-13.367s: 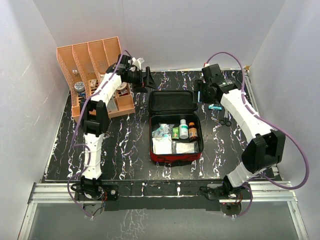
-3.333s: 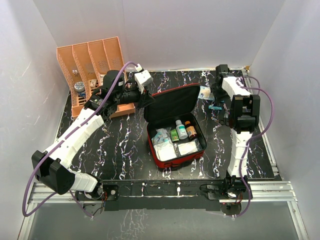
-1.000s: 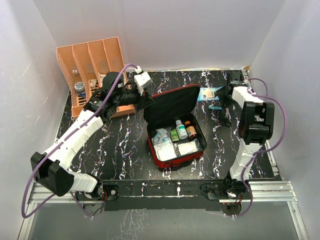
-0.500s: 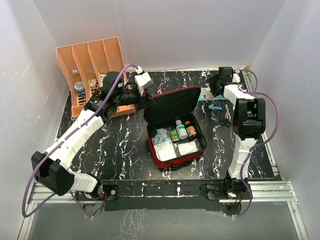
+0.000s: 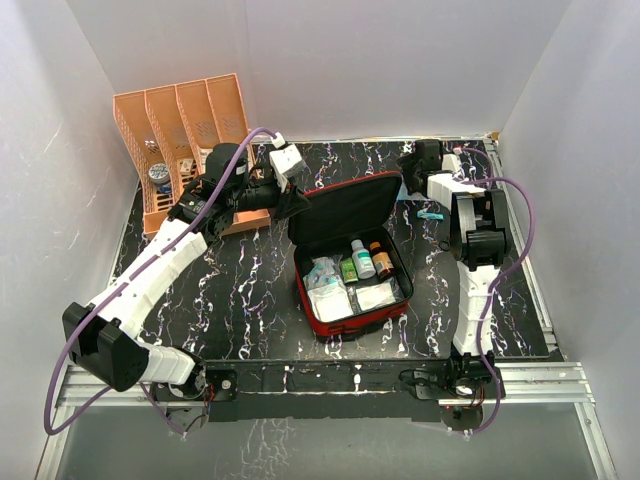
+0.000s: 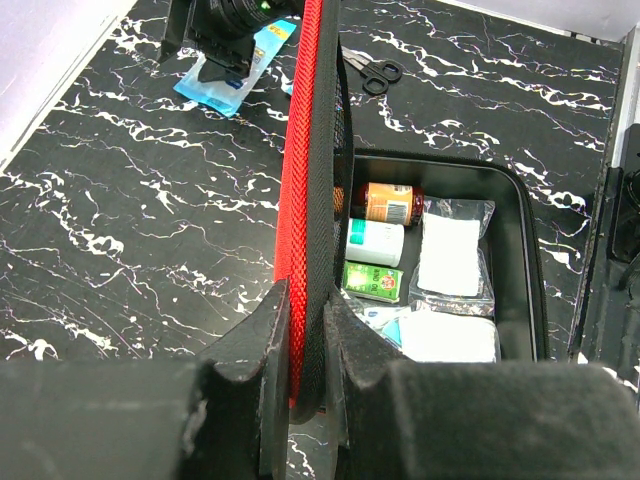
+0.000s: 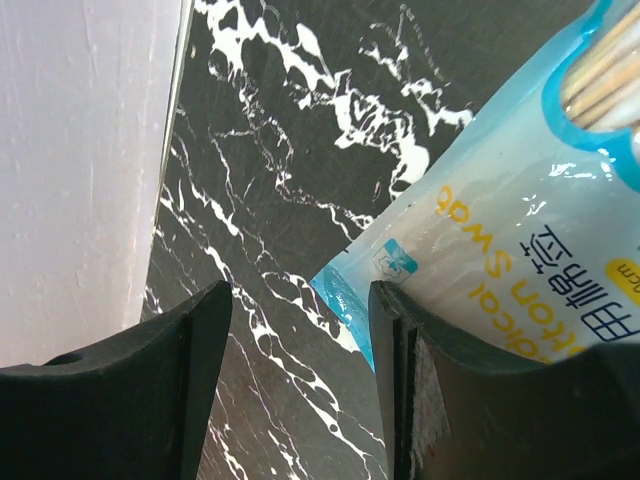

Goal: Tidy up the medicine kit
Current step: Pick up the medical item at the center of the board.

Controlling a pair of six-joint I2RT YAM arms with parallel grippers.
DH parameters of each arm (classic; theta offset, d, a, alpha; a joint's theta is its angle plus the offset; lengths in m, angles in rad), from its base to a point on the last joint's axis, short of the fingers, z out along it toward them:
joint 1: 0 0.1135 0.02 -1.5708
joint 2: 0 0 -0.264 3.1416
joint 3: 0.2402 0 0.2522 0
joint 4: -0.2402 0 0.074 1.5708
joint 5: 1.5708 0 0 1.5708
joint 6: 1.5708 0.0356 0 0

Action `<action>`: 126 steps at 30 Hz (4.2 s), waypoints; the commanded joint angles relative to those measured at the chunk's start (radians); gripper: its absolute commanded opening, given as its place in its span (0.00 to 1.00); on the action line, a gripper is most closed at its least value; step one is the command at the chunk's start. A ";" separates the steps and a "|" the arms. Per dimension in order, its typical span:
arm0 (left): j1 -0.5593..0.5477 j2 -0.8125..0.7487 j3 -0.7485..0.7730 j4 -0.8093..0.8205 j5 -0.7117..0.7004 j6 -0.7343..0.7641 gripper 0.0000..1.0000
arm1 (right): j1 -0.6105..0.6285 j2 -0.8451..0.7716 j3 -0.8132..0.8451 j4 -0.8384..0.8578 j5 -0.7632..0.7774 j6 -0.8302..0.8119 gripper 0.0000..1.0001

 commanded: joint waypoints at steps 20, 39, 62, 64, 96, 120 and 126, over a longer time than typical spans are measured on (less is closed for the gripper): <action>-0.004 -0.048 0.001 -0.035 0.001 0.031 0.00 | -0.015 -0.130 -0.092 -0.469 0.116 0.088 0.55; -0.003 -0.059 -0.019 -0.008 0.007 0.033 0.00 | -0.026 -0.142 -0.161 -0.630 0.143 -0.084 0.56; 0.001 -0.088 -0.070 0.056 0.007 0.010 0.00 | -0.033 -0.104 -0.086 -0.911 0.187 -0.338 0.26; 0.000 -0.089 -0.073 0.056 0.004 0.010 0.00 | -0.032 -0.114 -0.110 -0.885 0.165 -0.349 0.05; 0.008 0.004 -0.013 0.073 -0.286 -0.017 0.00 | 0.118 -0.485 0.051 -0.791 0.112 -0.433 0.00; 0.008 0.009 0.007 0.074 -0.364 0.027 0.00 | 0.117 -0.983 -0.219 -0.302 -0.205 0.140 0.00; 0.008 0.009 -0.001 0.082 -0.353 0.025 0.00 | 0.121 -1.041 -0.481 0.069 -0.330 0.307 0.00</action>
